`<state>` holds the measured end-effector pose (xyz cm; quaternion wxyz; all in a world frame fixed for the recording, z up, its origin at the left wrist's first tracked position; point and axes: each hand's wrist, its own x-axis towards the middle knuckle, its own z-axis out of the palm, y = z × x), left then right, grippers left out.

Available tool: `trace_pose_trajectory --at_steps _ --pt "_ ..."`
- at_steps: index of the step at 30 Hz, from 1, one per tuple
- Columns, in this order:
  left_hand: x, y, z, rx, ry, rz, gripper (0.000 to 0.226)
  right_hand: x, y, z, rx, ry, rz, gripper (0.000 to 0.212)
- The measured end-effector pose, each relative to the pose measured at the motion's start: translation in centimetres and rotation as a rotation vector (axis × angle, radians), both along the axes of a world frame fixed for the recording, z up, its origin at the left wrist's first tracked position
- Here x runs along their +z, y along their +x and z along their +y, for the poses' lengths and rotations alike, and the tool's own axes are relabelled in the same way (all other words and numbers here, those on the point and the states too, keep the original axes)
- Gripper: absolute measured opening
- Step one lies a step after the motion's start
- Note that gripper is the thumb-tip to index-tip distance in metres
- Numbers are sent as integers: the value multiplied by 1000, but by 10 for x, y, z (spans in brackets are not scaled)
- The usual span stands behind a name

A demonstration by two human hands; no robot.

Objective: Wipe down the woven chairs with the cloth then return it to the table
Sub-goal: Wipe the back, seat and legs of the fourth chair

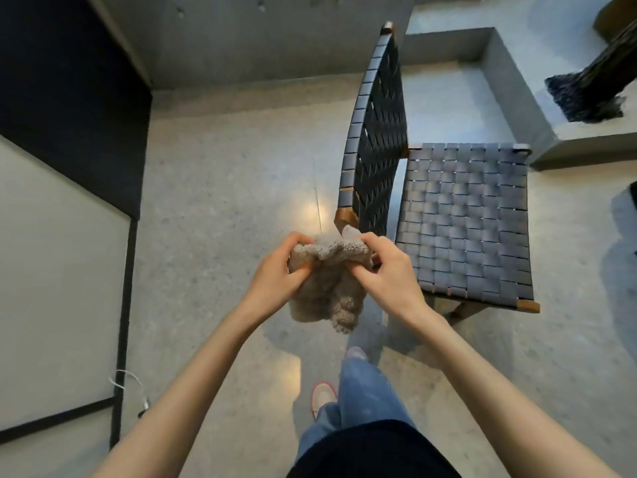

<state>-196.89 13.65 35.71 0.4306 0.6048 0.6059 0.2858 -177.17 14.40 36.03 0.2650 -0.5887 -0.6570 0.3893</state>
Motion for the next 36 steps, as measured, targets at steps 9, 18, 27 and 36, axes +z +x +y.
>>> trace_pose_trajectory --at_steps 9,18,27,36 --pt "20 -40 123 -129 48 179 26 25 -4 80 -96 19 -129 29" --pt "31 -57 304 -287 76 325 25 21 -26 225 -341 -49 -65 21" --pt "34 -60 462 -418 158 350 19 20 -39 342 -421 -128 -130 37" --pt "29 -38 630 -660 237 372 20 -3 -71 435 -693 -237 -23 28"
